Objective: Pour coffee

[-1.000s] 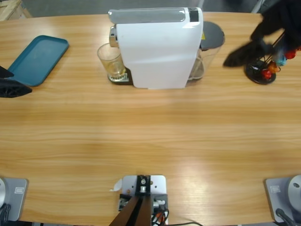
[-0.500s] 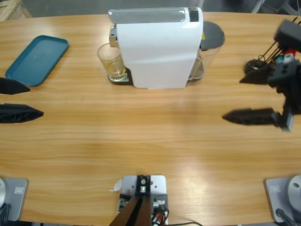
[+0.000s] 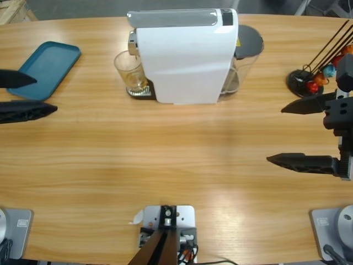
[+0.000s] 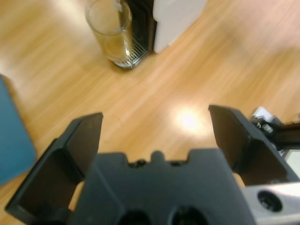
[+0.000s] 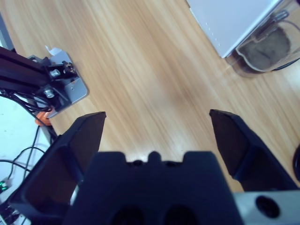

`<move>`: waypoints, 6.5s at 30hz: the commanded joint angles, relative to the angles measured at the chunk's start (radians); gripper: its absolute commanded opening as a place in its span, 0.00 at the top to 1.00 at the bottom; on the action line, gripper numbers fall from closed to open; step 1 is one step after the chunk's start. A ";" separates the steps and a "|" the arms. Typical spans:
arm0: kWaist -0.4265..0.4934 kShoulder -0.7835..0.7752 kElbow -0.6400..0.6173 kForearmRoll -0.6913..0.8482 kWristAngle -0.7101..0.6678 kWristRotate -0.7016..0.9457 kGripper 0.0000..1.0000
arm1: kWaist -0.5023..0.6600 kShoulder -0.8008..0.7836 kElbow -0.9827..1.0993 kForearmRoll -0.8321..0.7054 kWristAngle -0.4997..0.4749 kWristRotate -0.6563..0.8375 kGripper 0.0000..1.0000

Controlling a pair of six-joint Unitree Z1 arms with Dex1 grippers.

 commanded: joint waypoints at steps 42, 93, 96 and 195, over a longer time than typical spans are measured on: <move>-0.120 -0.116 0.251 -0.203 0.260 -0.047 0.02 | 0.012 -0.008 0.071 -0.054 -0.026 0.003 0.00; -0.120 -0.096 0.287 -0.266 0.272 -0.052 0.05 | 0.012 -0.057 0.097 -0.083 -0.138 0.060 0.06; -0.120 -0.096 0.287 -0.266 0.272 -0.052 0.05 | 0.012 -0.056 0.097 -0.083 -0.138 0.060 0.07; -0.120 -0.072 0.284 -0.267 0.252 -0.050 0.05 | 0.014 -0.046 0.096 -0.086 -0.141 0.076 0.01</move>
